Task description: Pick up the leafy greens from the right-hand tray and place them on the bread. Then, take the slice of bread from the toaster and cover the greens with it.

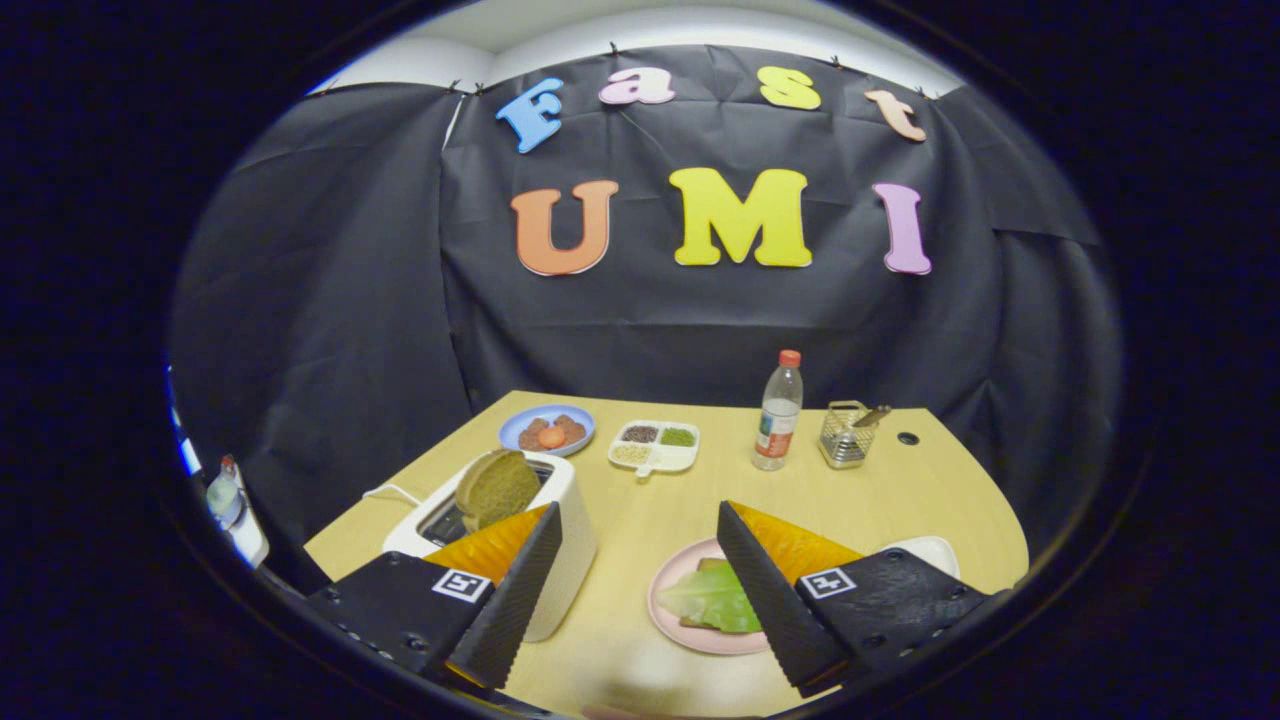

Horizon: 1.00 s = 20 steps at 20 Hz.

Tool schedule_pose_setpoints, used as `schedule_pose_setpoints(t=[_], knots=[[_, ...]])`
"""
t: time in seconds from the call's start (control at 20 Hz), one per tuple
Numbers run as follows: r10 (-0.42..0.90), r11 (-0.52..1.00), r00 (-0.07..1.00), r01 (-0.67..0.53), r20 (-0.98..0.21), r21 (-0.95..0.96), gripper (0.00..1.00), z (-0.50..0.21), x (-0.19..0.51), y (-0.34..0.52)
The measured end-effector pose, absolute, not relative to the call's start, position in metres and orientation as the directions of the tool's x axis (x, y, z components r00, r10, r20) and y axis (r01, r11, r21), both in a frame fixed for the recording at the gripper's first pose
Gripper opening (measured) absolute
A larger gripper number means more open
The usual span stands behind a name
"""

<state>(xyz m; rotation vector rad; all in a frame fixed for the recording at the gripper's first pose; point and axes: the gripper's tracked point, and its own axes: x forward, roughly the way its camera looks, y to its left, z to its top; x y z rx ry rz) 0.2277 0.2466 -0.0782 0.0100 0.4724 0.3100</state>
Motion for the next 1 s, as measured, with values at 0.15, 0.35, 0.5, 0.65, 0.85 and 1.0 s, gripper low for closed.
schedule_pose_setpoints(t=[0.15, 0.35, 0.5, 0.65, 0.85, 1.0], knots=[[0.329, 0.942, 0.834, -0.32, -0.443, 0.096, 0.96, -0.07, 0.232, 0.284], [0.359, 0.931, 0.825, -0.348, -0.437, 0.107, 0.96, -0.069, 0.25, 0.34], [0.338, 0.934, 0.802, -0.349, -0.493, 0.072, 0.96, -0.09, 0.27, 0.368], [0.308, 0.94, 0.752, -0.334, -0.582, 0.066, 0.97, -0.12, 0.285, 0.379], [0.273, 0.955, 0.679, -0.279, -0.681, 0.105, 0.85, -0.149, 0.294, 0.377], [0.273, 0.955, 0.668, -0.278, -0.692, 0.109, 0.49, -0.154, 0.296, 0.376]])
